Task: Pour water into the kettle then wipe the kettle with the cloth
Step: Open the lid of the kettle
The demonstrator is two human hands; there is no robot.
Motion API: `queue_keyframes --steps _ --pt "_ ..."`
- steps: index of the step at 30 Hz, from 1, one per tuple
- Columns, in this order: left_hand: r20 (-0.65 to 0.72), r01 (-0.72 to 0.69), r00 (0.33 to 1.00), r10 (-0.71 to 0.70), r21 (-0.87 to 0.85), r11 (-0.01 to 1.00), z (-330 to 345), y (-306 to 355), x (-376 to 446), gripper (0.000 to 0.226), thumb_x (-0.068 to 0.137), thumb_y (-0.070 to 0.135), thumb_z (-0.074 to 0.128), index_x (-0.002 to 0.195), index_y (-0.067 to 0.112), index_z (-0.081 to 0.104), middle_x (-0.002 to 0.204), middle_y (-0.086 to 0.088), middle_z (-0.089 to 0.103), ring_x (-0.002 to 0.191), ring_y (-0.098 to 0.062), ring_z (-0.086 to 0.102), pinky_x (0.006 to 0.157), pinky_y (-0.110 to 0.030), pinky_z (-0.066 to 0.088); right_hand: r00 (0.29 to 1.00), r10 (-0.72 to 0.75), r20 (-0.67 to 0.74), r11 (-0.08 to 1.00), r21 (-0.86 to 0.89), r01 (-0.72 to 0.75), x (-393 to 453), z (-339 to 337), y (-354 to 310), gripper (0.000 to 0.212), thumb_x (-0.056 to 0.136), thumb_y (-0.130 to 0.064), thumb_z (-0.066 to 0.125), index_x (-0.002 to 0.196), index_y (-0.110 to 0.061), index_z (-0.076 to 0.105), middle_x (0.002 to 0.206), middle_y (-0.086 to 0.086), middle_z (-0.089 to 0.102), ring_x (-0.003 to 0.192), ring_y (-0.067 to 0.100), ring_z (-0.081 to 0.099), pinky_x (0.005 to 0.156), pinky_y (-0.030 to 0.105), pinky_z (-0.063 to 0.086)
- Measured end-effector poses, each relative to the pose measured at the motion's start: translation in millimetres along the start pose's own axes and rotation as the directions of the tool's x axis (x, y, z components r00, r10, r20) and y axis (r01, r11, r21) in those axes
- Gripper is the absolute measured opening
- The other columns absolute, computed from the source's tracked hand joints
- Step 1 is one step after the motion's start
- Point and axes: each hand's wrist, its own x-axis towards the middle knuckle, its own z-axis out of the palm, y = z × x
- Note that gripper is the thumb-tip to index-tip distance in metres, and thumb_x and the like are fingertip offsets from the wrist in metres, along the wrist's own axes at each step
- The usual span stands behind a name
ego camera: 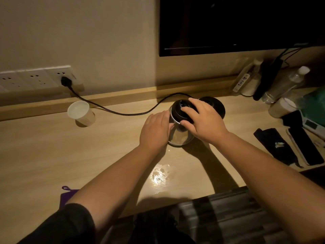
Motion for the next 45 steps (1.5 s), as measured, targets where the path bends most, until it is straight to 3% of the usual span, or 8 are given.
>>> queue_keyframes --steps 10,14,21,25,31,37,42,45 --pt "0.007 0.013 1.0 -0.013 0.042 0.999 -2.3 2.6 -3.8 0.037 0.098 0.038 0.045 0.13 0.02 0.041 0.122 0.001 0.058 0.111 -0.017 0.052 0.105 -0.037 0.038 0.991 0.125 -0.055 0.939 0.329 -0.1 -3.6 -6.6 7.1 0.048 0.098 -0.042 0.053 0.143 -0.024 0.047 0.151 0.005 0.044 0.139 0.029 0.037 0.117 0.048 0.024" --pt "0.021 0.023 0.999 -0.024 0.042 0.999 -3.0 3.2 -4.5 0.039 0.098 0.037 0.044 0.132 0.019 0.04 0.126 -0.001 0.056 0.113 -0.019 0.05 0.105 -0.038 0.038 0.951 0.304 -0.066 0.767 0.609 -0.203 -6.5 -5.1 10.0 0.044 0.098 -0.049 0.038 0.136 -0.029 0.051 0.135 -0.001 0.056 0.131 0.025 0.044 0.107 0.059 0.037" --pt "0.015 0.024 1.0 -0.024 0.035 0.999 -4.5 4.7 -4.1 0.038 0.098 0.034 0.05 0.131 0.017 0.043 0.124 -0.002 0.058 0.111 -0.019 0.051 0.102 -0.035 0.037 0.884 0.466 0.046 0.472 0.832 -0.292 -9.9 -11.7 15.9 0.038 0.097 -0.052 0.033 0.117 -0.03 0.056 0.113 -0.001 0.063 0.11 0.015 0.058 0.099 0.052 0.047" --pt "0.025 0.026 0.999 -0.026 0.023 0.999 -4.4 3.7 -4.1 0.04 0.098 0.035 0.049 0.133 0.017 0.041 0.126 -0.002 0.056 0.114 -0.02 0.051 0.104 -0.036 0.037 0.859 0.505 0.082 0.393 0.864 -0.313 -8.5 -14.7 16.8 0.037 0.09 -0.06 0.036 0.107 -0.039 0.06 0.112 0.003 0.066 0.108 0.018 0.061 0.097 0.053 0.05" --pt "0.032 0.028 0.999 -0.029 0.027 0.999 -3.1 2.5 -3.9 0.04 0.098 0.037 0.048 0.133 0.018 0.041 0.128 -0.001 0.056 0.115 -0.019 0.05 0.105 -0.037 0.037 0.848 0.505 0.161 0.296 0.891 -0.345 1.5 -27.1 23.0 0.028 0.09 -0.041 0.039 0.1 -0.031 0.064 0.108 0.008 0.067 0.106 0.027 0.063 0.089 0.046 0.055" --pt "0.029 0.009 1.0 -0.01 0.021 1.0 -2.8 1.3 -3.2 0.039 0.098 0.034 0.047 0.132 0.017 0.041 0.127 -0.002 0.056 0.114 -0.02 0.05 0.106 -0.037 0.036 0.814 0.497 0.301 0.239 0.854 -0.462 9.5 -30.1 31.9 0.02 0.101 -0.035 0.035 0.094 -0.03 0.053 0.099 0.003 0.06 0.098 0.021 0.059 0.099 0.049 0.048" --pt "0.026 0.002 1.0 -0.002 0.027 1.0 -3.8 0.6 -2.9 0.036 0.098 0.035 0.046 0.129 0.018 0.043 0.125 -0.001 0.056 0.112 -0.019 0.05 0.103 -0.035 0.037 0.84 0.463 0.285 0.231 0.875 -0.424 5.0 -24.9 34.4 0.024 0.097 -0.048 0.036 0.111 -0.039 0.054 0.112 -0.009 0.06 0.115 0.018 0.055 0.107 0.049 0.041" --pt "0.034 0.008 0.999 -0.009 0.03 1.0 -3.1 0.4 -3.3 0.037 0.098 0.037 0.046 0.13 0.018 0.042 0.127 -0.001 0.056 0.114 -0.019 0.05 0.104 -0.036 0.037 0.852 0.456 0.256 0.252 0.881 -0.4 2.1 -20.6 36.3 0.045 0.089 -0.058 0.037 0.128 -0.042 0.051 0.127 -0.006 0.059 0.127 0.02 0.051 0.111 0.052 0.038"
